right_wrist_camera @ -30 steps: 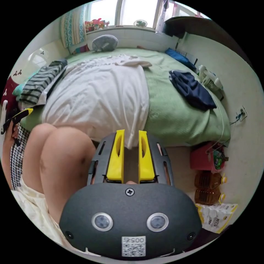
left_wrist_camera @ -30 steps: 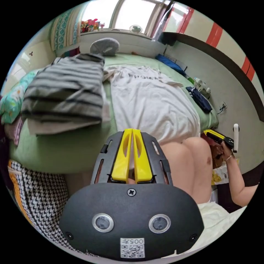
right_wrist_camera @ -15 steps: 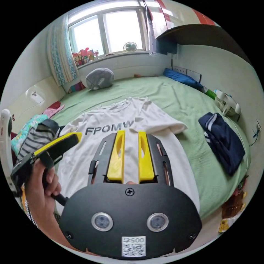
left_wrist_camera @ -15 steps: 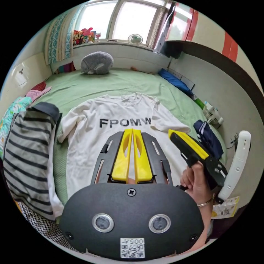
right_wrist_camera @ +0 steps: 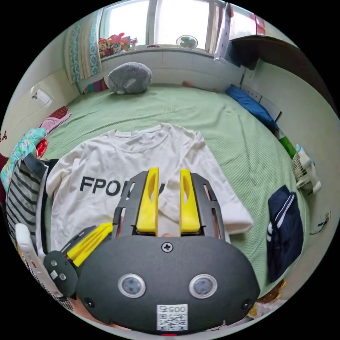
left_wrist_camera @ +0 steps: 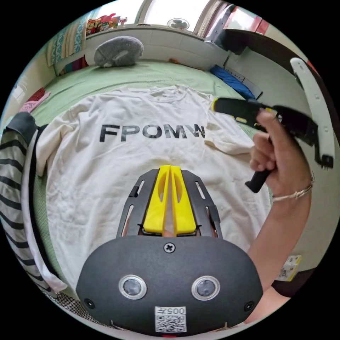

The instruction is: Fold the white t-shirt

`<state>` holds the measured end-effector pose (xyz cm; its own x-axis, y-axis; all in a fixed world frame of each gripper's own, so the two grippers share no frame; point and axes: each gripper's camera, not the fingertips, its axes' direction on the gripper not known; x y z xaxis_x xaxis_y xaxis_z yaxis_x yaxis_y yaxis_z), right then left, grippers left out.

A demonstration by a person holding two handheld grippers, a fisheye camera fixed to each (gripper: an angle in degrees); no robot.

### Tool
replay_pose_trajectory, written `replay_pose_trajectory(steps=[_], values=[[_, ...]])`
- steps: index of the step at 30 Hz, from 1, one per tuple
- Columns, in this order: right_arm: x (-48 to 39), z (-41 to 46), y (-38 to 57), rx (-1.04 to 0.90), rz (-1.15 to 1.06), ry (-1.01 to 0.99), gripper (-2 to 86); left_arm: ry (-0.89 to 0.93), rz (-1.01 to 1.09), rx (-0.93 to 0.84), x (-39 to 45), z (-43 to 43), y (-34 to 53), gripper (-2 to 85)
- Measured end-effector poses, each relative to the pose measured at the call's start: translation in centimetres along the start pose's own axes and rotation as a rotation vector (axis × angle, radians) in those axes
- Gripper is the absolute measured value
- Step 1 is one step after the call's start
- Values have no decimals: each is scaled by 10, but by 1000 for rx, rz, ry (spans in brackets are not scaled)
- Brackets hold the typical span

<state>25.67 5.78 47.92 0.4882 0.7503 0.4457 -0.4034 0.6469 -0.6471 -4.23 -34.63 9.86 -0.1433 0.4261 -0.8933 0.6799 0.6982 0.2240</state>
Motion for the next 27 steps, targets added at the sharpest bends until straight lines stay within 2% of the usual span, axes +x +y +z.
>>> replay_pose_trajectory(steps=[5, 9, 13, 15, 17, 19, 21, 25, 27], values=[[33, 25, 1, 154, 123, -122, 87, 31, -135, 27, 4, 18, -9, -5], [42, 28, -5, 70, 146, -65, 82, -52, -165, 73, 24, 27, -9, -5], [39, 29, 5, 77, 59, -118, 85, -212, -54, 40, 56, 38, -19, -5], [44, 29, 12, 152, 125, -120, 83, -223, 68, 14, 67, 41, -20, -6], [53, 26, 17, 250, 158, -194, 83, -226, 288, 45, 78, 43, -14, -6], [59, 23, 17, 267, 174, -205, 86, -259, 348, 81, 77, 39, -20, -6], [62, 21, 17, 273, 175, -203, 86, -199, 385, 103, 75, 35, -37, -6], [68, 41, 9, 190, 209, -268, 76, -39, 332, 101, 67, 40, -96, -6], [66, 49, 5, 147, 211, -271, 76, -24, 293, 117, 65, 49, -116, -6]])
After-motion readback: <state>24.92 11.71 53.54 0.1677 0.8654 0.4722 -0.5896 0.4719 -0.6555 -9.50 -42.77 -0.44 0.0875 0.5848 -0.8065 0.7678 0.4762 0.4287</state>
